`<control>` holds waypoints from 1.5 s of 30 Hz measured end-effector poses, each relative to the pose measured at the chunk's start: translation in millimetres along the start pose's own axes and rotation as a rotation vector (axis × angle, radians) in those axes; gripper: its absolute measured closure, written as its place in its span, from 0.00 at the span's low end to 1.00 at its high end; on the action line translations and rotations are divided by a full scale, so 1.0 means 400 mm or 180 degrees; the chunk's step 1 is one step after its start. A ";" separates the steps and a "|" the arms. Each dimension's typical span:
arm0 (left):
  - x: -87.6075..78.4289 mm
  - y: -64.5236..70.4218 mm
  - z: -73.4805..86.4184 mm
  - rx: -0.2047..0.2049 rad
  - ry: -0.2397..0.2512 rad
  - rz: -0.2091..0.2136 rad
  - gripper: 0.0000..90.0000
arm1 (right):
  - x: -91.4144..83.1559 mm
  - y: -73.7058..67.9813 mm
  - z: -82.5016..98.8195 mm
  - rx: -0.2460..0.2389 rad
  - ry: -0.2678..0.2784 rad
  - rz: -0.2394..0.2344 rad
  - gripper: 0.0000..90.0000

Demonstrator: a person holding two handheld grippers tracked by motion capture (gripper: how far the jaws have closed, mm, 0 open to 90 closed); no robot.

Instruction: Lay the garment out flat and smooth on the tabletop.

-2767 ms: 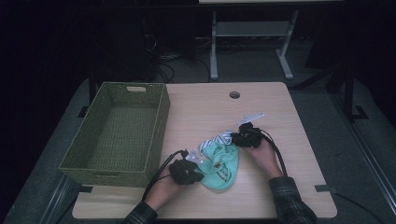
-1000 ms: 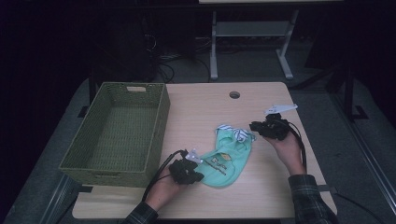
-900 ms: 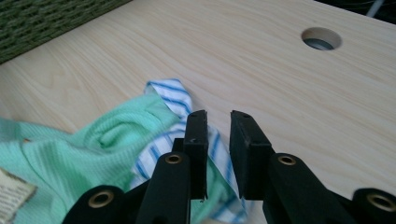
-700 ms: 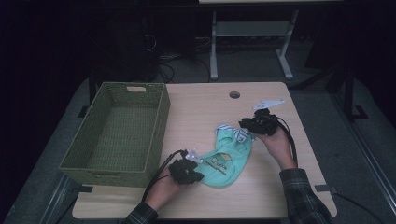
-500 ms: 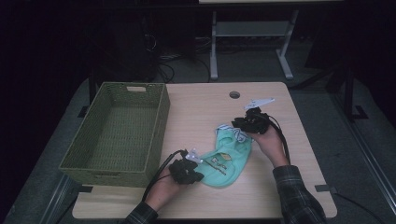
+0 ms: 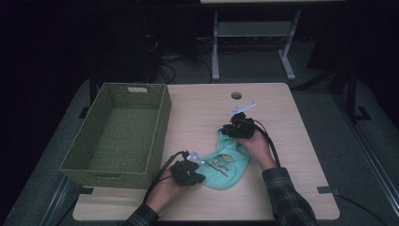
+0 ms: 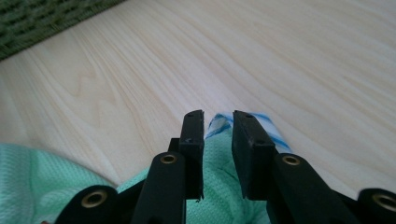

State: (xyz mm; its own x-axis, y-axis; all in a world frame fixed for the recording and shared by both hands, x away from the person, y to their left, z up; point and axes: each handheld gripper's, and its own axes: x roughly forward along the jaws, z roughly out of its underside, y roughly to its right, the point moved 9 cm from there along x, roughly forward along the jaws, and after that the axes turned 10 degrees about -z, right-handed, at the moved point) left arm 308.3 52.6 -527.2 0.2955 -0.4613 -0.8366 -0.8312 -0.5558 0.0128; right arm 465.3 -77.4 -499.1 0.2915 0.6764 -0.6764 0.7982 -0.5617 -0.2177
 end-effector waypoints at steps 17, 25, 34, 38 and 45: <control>-0.001 -0.003 0.002 0.0041 -0.0027 -0.0004 1.00 | 0.067 0.013 0.049 -0.0056 -0.0253 0.0125 0.98; -0.001 -0.002 0.002 0.0040 -0.0030 -0.0015 1.00 | 0.068 0.012 0.053 -0.0020 -0.0153 0.0110 1.00; -0.001 -0.003 0.002 0.0046 -0.0029 -0.0012 1.00 | 0.035 0.024 0.022 -0.0066 0.0048 0.0213 1.00; 0.000 0.000 0.000 0.0010 -0.0010 -0.0008 1.00 | 0.021 0.040 0.006 -0.0068 0.0126 0.0310 1.00; 0.000 0.001 -0.001 -0.0008 0.0001 -0.0015 1.00 | 0.011 0.078 -0.027 0.0015 0.0217 0.0456 1.00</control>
State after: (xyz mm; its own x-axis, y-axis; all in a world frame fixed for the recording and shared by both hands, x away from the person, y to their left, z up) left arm 308.3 52.2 -527.1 0.2995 -0.4590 -0.8364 -0.8286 -0.5598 0.0104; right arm 497.1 -87.1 -501.3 0.4374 0.6199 -0.6515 0.7434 -0.6569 -0.1259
